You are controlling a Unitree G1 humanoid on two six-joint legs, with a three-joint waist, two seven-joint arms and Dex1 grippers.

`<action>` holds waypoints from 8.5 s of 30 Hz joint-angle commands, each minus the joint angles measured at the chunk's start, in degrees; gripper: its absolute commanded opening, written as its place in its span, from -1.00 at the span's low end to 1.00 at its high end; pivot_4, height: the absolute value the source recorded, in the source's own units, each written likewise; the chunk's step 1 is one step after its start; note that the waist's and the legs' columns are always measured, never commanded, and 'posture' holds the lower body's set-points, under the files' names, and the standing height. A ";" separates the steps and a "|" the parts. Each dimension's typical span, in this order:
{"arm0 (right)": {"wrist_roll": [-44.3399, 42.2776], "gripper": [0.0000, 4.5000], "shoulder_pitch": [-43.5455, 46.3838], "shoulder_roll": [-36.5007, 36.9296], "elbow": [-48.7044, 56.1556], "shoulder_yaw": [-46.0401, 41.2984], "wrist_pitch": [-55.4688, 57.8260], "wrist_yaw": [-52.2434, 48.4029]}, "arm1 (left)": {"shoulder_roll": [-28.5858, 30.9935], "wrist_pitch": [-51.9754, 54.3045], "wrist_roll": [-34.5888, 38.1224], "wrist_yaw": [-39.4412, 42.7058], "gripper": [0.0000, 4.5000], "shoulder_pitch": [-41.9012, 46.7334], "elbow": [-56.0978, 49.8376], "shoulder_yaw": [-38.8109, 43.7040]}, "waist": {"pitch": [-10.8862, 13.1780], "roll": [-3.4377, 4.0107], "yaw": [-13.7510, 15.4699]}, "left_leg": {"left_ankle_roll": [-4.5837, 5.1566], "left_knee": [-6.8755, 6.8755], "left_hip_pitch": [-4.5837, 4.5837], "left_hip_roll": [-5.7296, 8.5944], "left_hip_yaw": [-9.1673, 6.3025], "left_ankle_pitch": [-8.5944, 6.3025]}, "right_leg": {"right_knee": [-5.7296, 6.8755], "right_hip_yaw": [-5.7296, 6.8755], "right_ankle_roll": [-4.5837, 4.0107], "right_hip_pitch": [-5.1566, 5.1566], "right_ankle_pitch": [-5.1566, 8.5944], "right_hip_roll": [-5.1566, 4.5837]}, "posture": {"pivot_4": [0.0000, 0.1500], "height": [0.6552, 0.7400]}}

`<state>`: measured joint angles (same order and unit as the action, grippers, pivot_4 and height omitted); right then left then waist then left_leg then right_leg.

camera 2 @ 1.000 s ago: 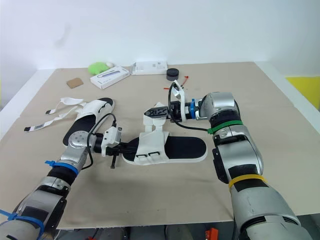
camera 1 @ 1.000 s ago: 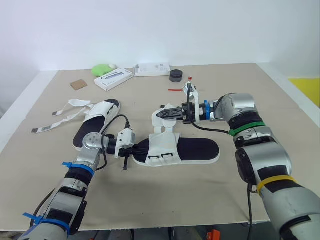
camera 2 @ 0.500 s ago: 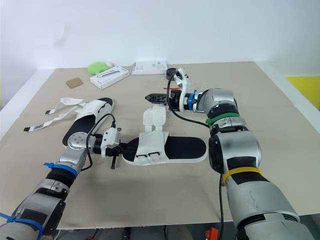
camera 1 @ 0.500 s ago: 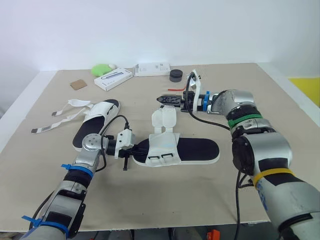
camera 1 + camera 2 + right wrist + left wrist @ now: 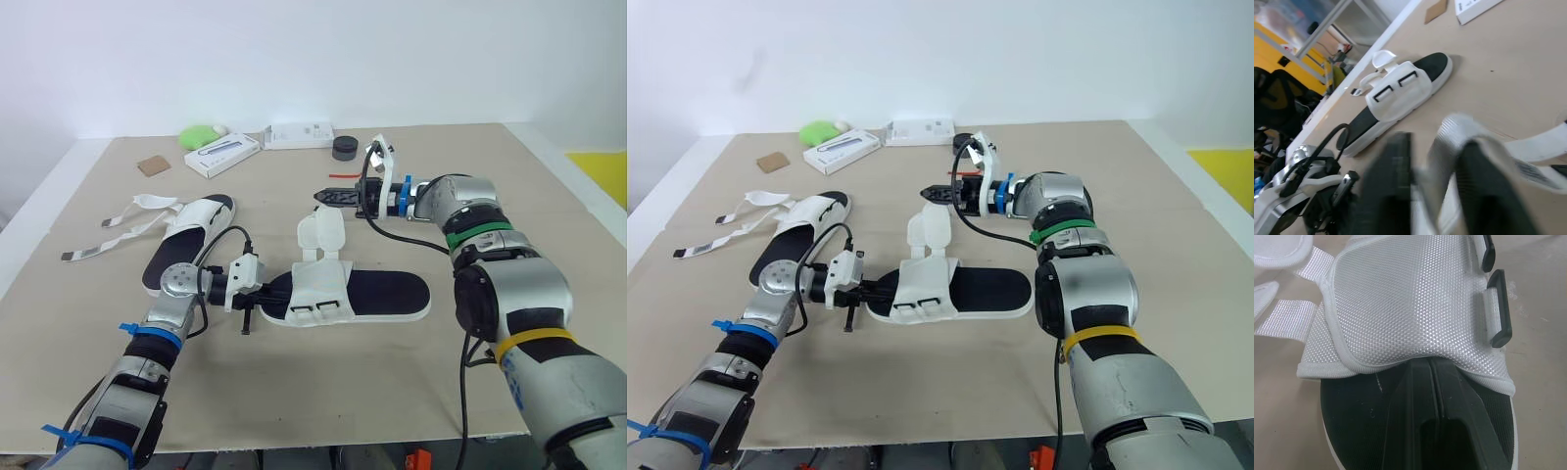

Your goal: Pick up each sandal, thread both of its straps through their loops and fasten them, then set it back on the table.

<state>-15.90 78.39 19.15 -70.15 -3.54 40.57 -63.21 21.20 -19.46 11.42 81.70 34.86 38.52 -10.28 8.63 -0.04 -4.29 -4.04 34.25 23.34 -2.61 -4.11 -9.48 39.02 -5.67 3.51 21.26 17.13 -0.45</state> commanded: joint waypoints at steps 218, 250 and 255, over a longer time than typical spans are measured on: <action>-69.40 -0.99 -20.31 15.25 49.47 3.11 51.93 56.86 | -1.29 0.12 -8.19 1.22 -1.00 -0.47 11.44 -8.70 | -0.91 -1.05 1.73 | 0.26 -0.68 0.05 0.98 -0.34 -0.52 | -1.02 -0.55 0.23 -0.34 0.97 -0.55 | 1.00 1.00; -84.48 -0.99 -27.97 21.62 61.36 15.56 51.39 63.14 | -1.29 0.56 -7.66 -0.32 -1.00 -2.24 10.46 -8.19 | -1.00 -0.81 1.67 | 0.55 -0.67 0.05 0.98 -0.44 -0.44 | -1.03 -0.50 0.08 -0.33 1.03 -0.59 | 1.00 1.00; -83.59 -0.99 -29.15 21.07 65.29 15.36 50.26 60.18 | -1.32 0.40 -7.64 -0.33 -1.00 -2.18 10.58 -8.16 | -0.97 -0.84 1.66 | 0.56 -0.68 0.08 0.98 -0.50 -0.45 | -1.03 -0.46 0.06 -0.32 1.05 -0.60 | 1.00 1.00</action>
<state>-98.75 49.37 40.31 -7.31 12.46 90.58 -1.18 18.80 -22.13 10.43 82.00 37.63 42.03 -14.18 7.66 -0.88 -2.63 -3.48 33.57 23.41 -1.62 -4.61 -9.92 37.99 -6.13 3.56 20.94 18.18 -1.07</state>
